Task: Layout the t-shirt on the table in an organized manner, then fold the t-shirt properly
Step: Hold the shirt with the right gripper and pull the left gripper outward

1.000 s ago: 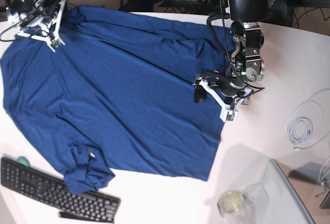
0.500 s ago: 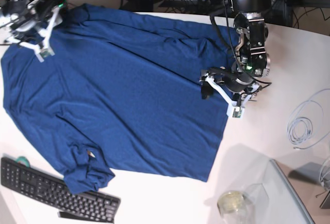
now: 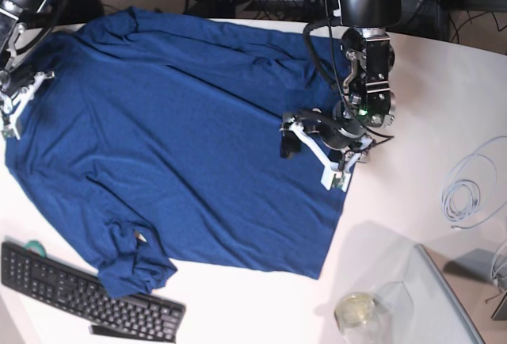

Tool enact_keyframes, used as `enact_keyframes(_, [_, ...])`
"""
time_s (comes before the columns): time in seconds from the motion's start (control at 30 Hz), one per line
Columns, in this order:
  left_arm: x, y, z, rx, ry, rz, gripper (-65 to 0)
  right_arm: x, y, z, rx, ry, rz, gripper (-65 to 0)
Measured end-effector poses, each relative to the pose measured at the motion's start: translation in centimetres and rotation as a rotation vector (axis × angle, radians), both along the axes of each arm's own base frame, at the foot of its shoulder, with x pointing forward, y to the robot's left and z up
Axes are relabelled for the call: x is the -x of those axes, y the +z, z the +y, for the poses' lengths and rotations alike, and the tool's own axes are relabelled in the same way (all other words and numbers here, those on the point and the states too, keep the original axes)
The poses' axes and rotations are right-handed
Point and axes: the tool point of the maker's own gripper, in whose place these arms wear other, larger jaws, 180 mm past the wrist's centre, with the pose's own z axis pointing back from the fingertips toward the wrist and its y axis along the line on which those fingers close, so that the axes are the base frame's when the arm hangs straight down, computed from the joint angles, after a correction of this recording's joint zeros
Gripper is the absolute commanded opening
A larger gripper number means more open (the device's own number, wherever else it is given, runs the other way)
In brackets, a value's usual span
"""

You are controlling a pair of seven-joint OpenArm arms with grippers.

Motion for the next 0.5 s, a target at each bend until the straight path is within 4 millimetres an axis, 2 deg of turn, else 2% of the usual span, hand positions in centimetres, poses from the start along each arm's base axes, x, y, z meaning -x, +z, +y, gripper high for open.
enact_keyframes(0.2, [0.4, -1.0, 3.0, -0.044, 0.026, 0.0, -8.1, 0.9, -1.7, -1.5, -0.028, -0.027, 0.065, -57.3])
enact_keyframes(0.33, [0.3, -1.0, 4.0, -0.065, 0.056, 0.002, -8.1, 0.5, -2.3, -1.7, -0.056, -0.037, 0.051, -57.3])
enact_keyframes(0.5, [0.2, -1.0, 4.4, -0.072, 0.067, 0.006, -8.1, 1.2, -2.6, -1.6, -0.058, -0.033, 0.036, -57.5])
